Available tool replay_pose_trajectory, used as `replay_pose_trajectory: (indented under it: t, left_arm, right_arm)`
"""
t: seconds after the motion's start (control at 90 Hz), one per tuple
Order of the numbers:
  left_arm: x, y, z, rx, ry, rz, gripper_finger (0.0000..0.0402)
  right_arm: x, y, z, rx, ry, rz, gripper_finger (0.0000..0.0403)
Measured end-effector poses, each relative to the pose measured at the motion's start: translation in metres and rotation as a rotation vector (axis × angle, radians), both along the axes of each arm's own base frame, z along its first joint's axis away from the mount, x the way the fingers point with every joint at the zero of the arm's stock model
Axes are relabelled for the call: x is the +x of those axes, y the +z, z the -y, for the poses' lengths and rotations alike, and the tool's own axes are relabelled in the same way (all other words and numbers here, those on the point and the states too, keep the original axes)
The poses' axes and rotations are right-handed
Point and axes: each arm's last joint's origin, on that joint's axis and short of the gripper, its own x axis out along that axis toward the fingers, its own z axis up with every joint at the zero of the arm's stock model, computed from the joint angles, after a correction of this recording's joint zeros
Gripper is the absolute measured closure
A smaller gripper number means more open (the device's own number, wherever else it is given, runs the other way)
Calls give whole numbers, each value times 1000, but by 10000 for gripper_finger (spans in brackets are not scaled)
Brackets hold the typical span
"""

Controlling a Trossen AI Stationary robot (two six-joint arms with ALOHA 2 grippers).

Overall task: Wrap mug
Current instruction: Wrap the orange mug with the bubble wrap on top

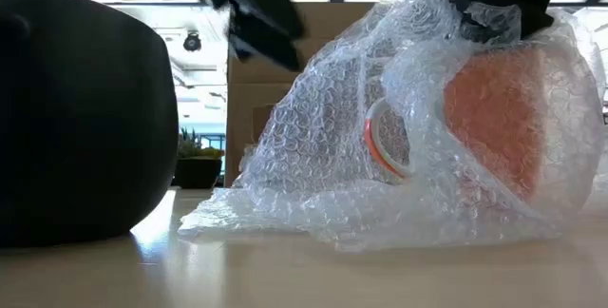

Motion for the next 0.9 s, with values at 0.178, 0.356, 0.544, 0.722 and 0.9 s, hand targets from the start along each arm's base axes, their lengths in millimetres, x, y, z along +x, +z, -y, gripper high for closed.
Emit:
replay_pose_trajectory:
  t: [0.178,0.356,0.544,0.722,0.9]
  left_arm:
    - [18,-19,7,-86,-38,195,239]
    - [37,-24,10,-93,-45,277,272]
    - [64,-42,13,-40,-58,264,299]
    - [70,-46,13,-25,-70,261,317]
    - [69,-45,12,-13,-67,259,326]
  right_arm:
    - [0,0,-1,-1,2,1,401]
    - [0,0,-1,-1,3,1,401]
    - [-4,3,0,6,17,-19,401]
    - [-11,24,-2,38,40,-10,401]
    - [-19,59,-1,80,34,98,401]
